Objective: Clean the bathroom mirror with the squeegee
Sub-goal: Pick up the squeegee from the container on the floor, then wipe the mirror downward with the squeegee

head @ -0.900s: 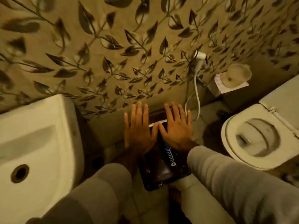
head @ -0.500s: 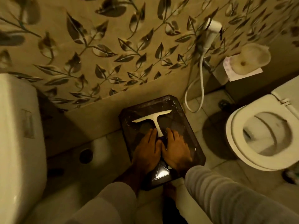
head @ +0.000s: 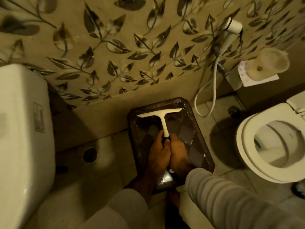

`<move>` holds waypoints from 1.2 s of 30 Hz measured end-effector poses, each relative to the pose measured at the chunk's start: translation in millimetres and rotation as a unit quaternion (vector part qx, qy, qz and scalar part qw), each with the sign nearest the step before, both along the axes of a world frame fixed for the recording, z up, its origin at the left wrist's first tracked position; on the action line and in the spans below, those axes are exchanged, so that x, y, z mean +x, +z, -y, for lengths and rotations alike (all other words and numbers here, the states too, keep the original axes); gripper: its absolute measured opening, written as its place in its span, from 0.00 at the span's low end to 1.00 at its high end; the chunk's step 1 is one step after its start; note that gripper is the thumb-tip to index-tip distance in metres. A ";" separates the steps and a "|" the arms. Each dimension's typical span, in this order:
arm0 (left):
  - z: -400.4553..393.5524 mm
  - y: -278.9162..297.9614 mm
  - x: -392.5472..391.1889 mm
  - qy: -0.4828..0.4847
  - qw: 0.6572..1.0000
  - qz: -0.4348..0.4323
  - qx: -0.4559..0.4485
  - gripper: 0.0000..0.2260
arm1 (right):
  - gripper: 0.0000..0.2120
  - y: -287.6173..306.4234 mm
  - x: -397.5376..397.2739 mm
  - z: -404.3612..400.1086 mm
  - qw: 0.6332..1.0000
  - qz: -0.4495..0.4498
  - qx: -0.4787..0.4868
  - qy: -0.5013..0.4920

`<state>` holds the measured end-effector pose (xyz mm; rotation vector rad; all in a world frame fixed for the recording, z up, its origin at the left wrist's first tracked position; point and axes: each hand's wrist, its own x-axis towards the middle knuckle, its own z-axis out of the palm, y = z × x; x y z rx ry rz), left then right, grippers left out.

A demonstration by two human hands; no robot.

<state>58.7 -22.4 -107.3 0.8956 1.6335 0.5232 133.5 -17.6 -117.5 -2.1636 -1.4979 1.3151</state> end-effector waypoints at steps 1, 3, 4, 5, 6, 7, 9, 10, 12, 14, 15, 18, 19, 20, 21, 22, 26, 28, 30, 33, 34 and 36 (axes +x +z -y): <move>-0.2 14.8 -4.0 0.021 1.000 0.003 0.012 0.22 | 0.10 17.5 -5.0 -0.3 0.999 -0.034 0.022 -0.024; -4.5 49.1 -13.7 0.059 0.997 0.015 0.042 0.22 | 0.11 62.7 -18.4 -3.8 0.985 -0.138 0.033 -0.098; -6.2 66.2 -18.3 0.071 0.995 0.023 0.059 0.21 | 0.13 83.3 -25.3 -4.3 0.972 -0.190 0.025 -0.135; -8.9 88.4 -25.8 0.081 0.993 0.028 0.082 0.21 | 0.13 108.5 -33.6 -8.1 0.961 -0.230 0.030 -0.153; -11.8 111.8 -34.2 0.093 0.989 0.031 0.108 0.22 | 0.12 133.8 -42.0 -11.8 0.952 -0.256 0.045 -0.160; -14.3 136.1 -43.1 0.110 0.984 0.034 0.137 0.22 | 0.11 159.5 -51.2 -13.3 0.944 -0.279 0.077 -0.160; -18.2 186.8 -59.7 0.135 0.971 0.039 0.191 0.21 | 0.08 209.4 -69.5 -16.8 0.929 -0.304 0.140 -0.157; -18.6 214.8 -70.0 0.141 0.964 0.038 0.222 0.20 | 0.06 238.2 -80.7 -17.6 0.923 -0.315 0.171 -0.138; -17.9 269.8 -91.6 0.147 0.947 0.028 0.286 0.20 | 0.10 297.3 -103.3 -17.0 0.919 -0.292 0.257 -0.067; -17.5 320.9 -111.9 0.154 0.929 0.020 0.335 0.19 | 0.16 343.2 -125.1 -17.7 0.900 -0.270 0.341 -0.017; -16.4 346.3 -124.1 0.160 0.919 0.021 0.359 0.18 | 0.16 367.3 -136.3 -17.0 0.886 -0.261 0.382 0.006; -10.7 415.1 -161.9 0.165 0.889 0.017 0.426 0.16 | 0.18 433.7 -171.4 -14.3 0.850 -0.246 0.460 0.069; -8.5 434.7 -172.2 0.168 0.879 0.020 0.445 0.16 | 0.18 451.9 -181.3 -13.1 0.837 -0.237 0.485 0.091; -5.1 455.4 -184.2 0.173 0.866 0.025 0.468 0.16 | 0.18 471.7 -192.4 -11.3 0.818 -0.237 0.513 0.106; -0.5 474.8 -195.9 0.177 0.854 0.027 0.489 0.15 | 0.18 490.8 -203.5 -8.5 0.801 -0.237 0.538 0.115; 3.9 492.6 -206.6 0.175 0.842 0.026 0.510 0.15 | 0.18 507.7 -214.2 -6.9 0.786 -0.237 0.557 0.126; 14.9 556.9 -242.0 0.176 0.804 0.015 0.568 0.13 | 0.21 568.2 -249.5 -2.2 0.736 -0.233 0.615 0.158; 19.0 584.7 -256.4 0.180 0.796 0.018 0.578 0.12 | 0.24 595.6 -263.0 0.4 0.721 -0.227 0.631 0.174; 22.6 606.1 -267.0 0.180 0.795 0.040 0.578 0.12 | 0.26 617.3 -274.0 1.3 0.703 -0.223 0.649 0.187; 27.1 627.6 -278.5 0.196 0.792 0.054 0.576 0.13 | 0.27 639.5 -286.0 1.9 0.690 -0.211 0.659 0.209; 27.6 632.2 -280.3 0.204 0.788 0.058 0.578 0.13 | 0.28 644.3 -288.9 0.9 0.689 -0.206 0.661 0.216; 29.7 640.5 -283.2 0.215 0.781 0.065 0.582 0.13 | 0.28 653.0 -293.3 -0.5 0.683 -0.201 0.663 0.230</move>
